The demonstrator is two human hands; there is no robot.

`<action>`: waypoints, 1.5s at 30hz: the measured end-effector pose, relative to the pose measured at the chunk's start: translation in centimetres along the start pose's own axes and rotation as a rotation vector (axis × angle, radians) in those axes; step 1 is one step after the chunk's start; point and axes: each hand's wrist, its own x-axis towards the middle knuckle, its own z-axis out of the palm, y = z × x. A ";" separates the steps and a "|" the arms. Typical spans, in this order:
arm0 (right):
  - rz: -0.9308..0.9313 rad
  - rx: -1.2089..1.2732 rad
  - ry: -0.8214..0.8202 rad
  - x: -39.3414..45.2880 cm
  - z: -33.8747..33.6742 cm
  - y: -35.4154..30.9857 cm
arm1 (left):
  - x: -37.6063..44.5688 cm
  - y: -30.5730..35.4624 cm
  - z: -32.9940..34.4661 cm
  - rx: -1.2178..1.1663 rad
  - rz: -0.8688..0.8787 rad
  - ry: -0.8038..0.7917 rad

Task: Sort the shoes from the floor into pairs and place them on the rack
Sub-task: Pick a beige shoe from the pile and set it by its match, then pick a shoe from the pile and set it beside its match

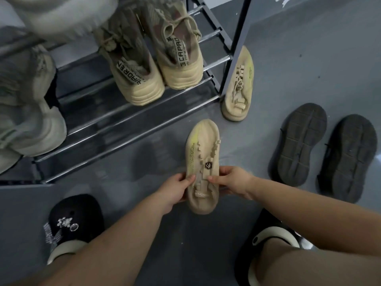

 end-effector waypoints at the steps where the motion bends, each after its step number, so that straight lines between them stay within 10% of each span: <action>1: -0.010 -0.024 0.015 0.1 -0.1 0.1 | 0.2 -0.1 0.0 0.049 0.014 0.001; 12: -0.179 -0.230 0.274 -0.4 -3.2 -0.8 | 1.1 3.1 1.7 0.761 0.324 0.228; 27: -0.269 -0.762 0.867 -6.6 -14.0 1.7 | 3.6 7.4 14.7 1.071 0.556 -0.124; 35: -0.091 -0.432 0.779 -7.7 -15.6 5.4 | 4.9 6.3 20.4 0.782 0.376 -0.229; 45: -0.357 -0.197 0.764 -8.2 -13.5 4.6 | 4.0 7.7 19.2 0.279 0.330 -0.154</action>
